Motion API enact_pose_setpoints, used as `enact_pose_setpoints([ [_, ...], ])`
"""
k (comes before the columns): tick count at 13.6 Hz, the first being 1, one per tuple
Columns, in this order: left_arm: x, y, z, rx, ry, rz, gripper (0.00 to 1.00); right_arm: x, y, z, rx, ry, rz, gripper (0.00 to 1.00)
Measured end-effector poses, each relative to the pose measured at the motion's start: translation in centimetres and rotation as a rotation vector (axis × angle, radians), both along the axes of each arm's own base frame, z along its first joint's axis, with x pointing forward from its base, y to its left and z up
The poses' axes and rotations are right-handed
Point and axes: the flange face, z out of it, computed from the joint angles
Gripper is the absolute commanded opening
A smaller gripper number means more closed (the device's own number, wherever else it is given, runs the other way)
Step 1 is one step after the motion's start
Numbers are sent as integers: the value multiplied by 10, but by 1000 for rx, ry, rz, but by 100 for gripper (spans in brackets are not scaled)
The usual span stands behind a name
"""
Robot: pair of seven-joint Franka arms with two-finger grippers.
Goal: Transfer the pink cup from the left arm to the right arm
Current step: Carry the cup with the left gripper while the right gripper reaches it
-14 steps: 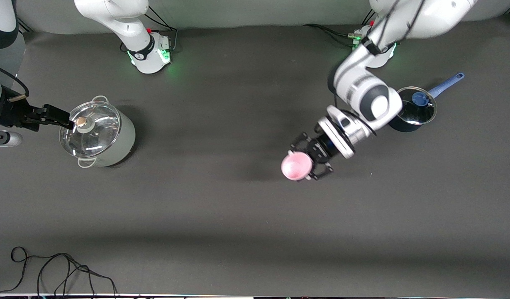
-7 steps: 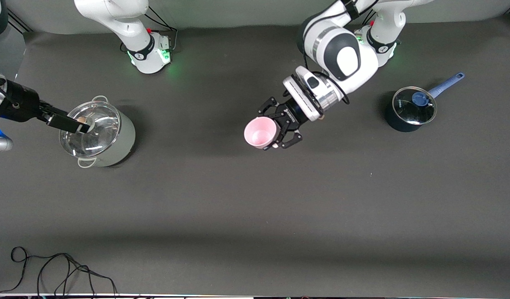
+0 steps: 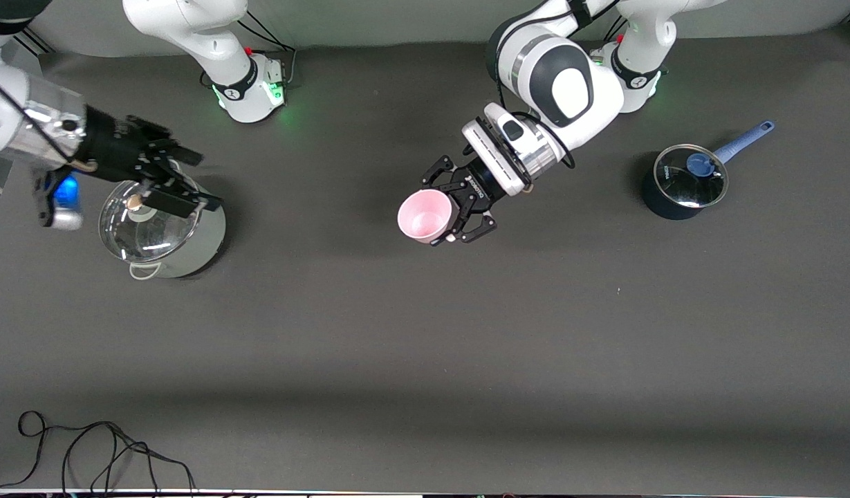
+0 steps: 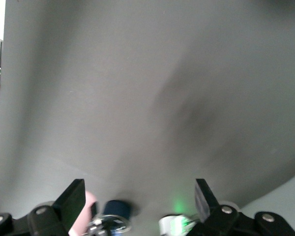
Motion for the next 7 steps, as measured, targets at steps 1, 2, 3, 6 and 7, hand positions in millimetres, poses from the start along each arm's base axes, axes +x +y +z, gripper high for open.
enact_pose_setpoints([
  [1,0,0,-1,0,3,0,46,2,21,3,3,4,-40,98],
  [2,1,0,-3,-1,7,0,46,4,44,3,7,5,-72,98],
  [3,2,1,-5,-1,12,1,46,5,67,3,13,4,-100,98],
  [6,6,4,-14,7,23,10,46,5,135,-7,17,-5,-168,98],
  [7,7,4,-18,15,25,12,46,3,157,-14,-5,-16,-160,98],
])
